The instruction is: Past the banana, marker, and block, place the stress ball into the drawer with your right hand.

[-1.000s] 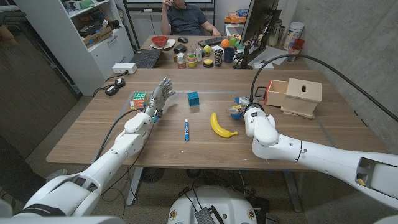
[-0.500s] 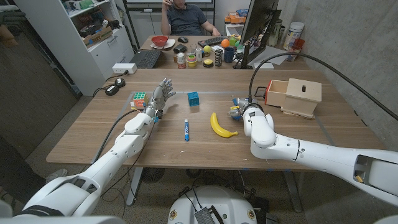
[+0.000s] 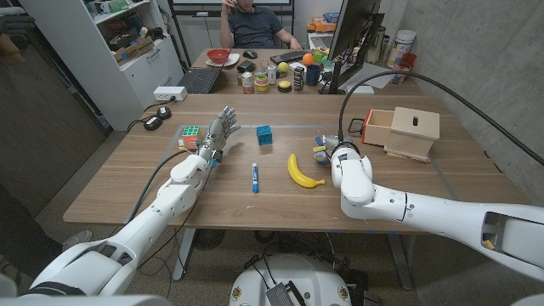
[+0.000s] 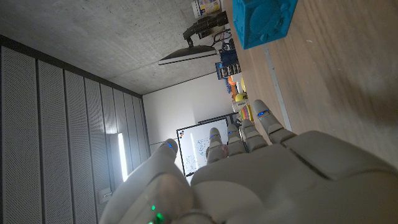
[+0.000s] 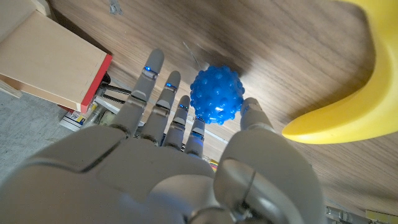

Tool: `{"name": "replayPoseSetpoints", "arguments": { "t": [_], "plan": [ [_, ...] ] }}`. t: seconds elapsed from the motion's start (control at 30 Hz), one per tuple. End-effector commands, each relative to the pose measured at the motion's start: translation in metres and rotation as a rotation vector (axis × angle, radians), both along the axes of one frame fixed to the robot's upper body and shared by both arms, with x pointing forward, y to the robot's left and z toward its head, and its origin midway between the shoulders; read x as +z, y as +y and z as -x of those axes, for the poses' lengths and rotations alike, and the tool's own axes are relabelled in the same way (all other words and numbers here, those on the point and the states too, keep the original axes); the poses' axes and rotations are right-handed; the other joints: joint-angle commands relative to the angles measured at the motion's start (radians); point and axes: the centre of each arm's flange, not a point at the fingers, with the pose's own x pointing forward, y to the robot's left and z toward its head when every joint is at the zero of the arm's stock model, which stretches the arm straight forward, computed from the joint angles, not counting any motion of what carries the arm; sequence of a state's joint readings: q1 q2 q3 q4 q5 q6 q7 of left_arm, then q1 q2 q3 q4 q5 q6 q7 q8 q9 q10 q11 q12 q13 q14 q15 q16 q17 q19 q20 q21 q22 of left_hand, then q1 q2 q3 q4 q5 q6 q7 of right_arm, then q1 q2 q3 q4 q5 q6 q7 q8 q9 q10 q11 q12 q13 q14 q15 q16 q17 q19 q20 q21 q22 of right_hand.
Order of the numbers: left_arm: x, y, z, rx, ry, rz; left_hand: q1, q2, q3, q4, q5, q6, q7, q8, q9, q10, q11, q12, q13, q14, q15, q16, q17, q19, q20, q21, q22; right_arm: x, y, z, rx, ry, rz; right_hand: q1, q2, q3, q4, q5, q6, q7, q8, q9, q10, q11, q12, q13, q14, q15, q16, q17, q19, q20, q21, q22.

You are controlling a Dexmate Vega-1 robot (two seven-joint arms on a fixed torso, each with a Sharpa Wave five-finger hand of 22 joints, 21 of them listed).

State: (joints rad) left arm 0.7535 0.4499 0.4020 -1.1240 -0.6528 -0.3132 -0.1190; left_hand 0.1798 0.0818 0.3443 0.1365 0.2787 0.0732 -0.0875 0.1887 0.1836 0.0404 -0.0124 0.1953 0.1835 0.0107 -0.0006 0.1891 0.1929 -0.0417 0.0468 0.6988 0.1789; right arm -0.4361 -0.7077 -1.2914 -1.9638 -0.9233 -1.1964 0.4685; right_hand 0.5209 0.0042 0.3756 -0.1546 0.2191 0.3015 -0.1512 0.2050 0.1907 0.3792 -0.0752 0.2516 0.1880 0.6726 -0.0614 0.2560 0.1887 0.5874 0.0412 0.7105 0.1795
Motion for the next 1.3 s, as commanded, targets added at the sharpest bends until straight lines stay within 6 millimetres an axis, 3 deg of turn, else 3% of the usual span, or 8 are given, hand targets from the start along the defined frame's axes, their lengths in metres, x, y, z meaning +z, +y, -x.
{"name": "replayPoseSetpoints", "arguments": {
  "t": [0.03,0.27,0.37,0.63,0.8,0.93,1.0,1.3],
  "plan": [
    [-0.001,0.0,0.001,0.002,0.001,-0.001,0.0,-0.003,-0.002,0.0,0.003,-0.001,-0.006,0.005,0.003,0.003,0.005,0.005,0.004,0.004,0.008,0.005,0.002,-0.002,0.005,-0.003,0.006,0.001,0.001,0.0,-0.01,0.008,0.014,0.033,0.008,0.013,0.002,0.005,-0.002,0.002,-0.003,0.003,0.025,-0.004,0.007,0.004,0.083,-0.105,0.021,0.008,0.055,-0.027,0.024,0.006],
    [0.0,0.001,0.002,0.003,-0.002,-0.001,-0.001,-0.004,-0.003,0.001,0.003,-0.003,-0.008,0.004,0.003,0.001,0.005,0.004,0.004,0.005,0.008,0.005,0.002,-0.002,0.005,-0.003,0.006,0.001,0.002,0.0,-0.005,-0.011,0.024,0.086,0.028,0.025,-0.001,0.007,0.038,0.002,0.01,0.004,0.127,-0.015,0.036,0.009,0.27,-0.139,0.083,0.041,0.157,-0.097,0.074,0.018],
    [-0.001,0.001,0.002,0.003,-0.001,-0.002,-0.001,-0.004,-0.003,0.001,0.003,-0.002,-0.007,0.004,0.003,0.002,0.004,0.004,0.004,0.004,0.008,0.005,0.002,-0.001,0.005,-0.003,0.006,0.001,0.002,0.001,-0.003,-0.022,0.027,0.144,0.043,0.035,-0.011,0.013,0.113,-0.011,0.036,0.007,0.22,-0.035,0.066,0.015,0.331,-0.158,0.115,0.069,0.188,-0.129,0.099,0.027],
    [-0.001,0.001,0.003,0.002,-0.002,-0.001,-0.003,-0.005,-0.005,0.001,0.003,-0.002,-0.006,0.005,0.003,0.003,0.002,0.005,0.004,0.004,0.008,0.005,0.002,-0.002,0.005,-0.005,0.006,0.001,0.002,0.002,0.0,-0.023,0.032,0.234,0.048,0.053,-0.013,0.019,0.282,-0.016,0.108,0.019,0.264,-0.048,0.081,0.031,0.344,-0.163,0.103,0.087,0.183,-0.168,0.126,0.036],
    [-0.001,0.001,0.003,-0.001,-0.002,0.0,-0.004,-0.005,-0.006,0.002,0.004,-0.002,-0.006,0.005,0.003,0.003,0.005,0.005,0.004,0.005,0.009,0.005,0.002,-0.001,0.005,-0.005,0.006,0.002,0.002,0.002,0.011,-0.018,0.027,0.266,0.04,0.047,-0.007,0.014,0.392,0.024,0.173,0.039,0.257,-0.038,0.073,0.039,0.345,-0.164,0.094,0.099,0.192,-0.203,0.149,0.039],
    [-0.001,0.001,0.004,-0.003,-0.003,-0.001,-0.005,-0.006,-0.008,0.002,0.004,-0.001,-0.006,0.005,0.003,0.004,0.003,0.005,0.004,0.005,0.008,0.005,0.002,-0.001,0.006,-0.006,0.006,0.004,0.002,0.002,0.022,-0.021,0.019,0.296,0.04,0.045,-0.009,0.013,0.433,0.048,0.207,0.055,0.268,-0.031,0.072,0.04,0.347,-0.168,0.086,0.099,0.209,-0.231,0.168,0.043],
    [-0.001,0.001,0.004,-0.003,-0.002,-0.001,-0.005,-0.006,-0.008,0.002,0.004,-0.002,-0.006,0.005,0.003,0.003,0.004,0.005,0.004,0.004,0.008,0.005,0.002,-0.001,0.006,-0.006,0.006,0.005,0.001,0.003,0.028,-0.023,0.014,0.32,0.04,0.044,-0.01,0.01,0.46,0.063,0.235,0.071,0.279,-0.026,0.075,0.044,0.354,-0.169,0.082,0.098,0.211,-0.244,0.179,0.044],
    [-0.002,0.001,0.004,-0.004,-0.002,-0.001,-0.006,-0.006,-0.009,0.003,0.005,-0.002,-0.005,0.004,0.003,0.002,0.003,0.005,0.004,0.004,0.007,0.005,0.002,0.0,0.006,-0.007,0.006,0.013,0.0,0.009,0.024,-0.062,0.017,0.342,0.039,0.036,-0.005,0.005,0.46,0.069,0.263,0.097,0.293,-0.018,0.078,0.049,0.356,-0.167,0.072,0.093,0.182,-0.246,0.166,0.026]
  ]
}}
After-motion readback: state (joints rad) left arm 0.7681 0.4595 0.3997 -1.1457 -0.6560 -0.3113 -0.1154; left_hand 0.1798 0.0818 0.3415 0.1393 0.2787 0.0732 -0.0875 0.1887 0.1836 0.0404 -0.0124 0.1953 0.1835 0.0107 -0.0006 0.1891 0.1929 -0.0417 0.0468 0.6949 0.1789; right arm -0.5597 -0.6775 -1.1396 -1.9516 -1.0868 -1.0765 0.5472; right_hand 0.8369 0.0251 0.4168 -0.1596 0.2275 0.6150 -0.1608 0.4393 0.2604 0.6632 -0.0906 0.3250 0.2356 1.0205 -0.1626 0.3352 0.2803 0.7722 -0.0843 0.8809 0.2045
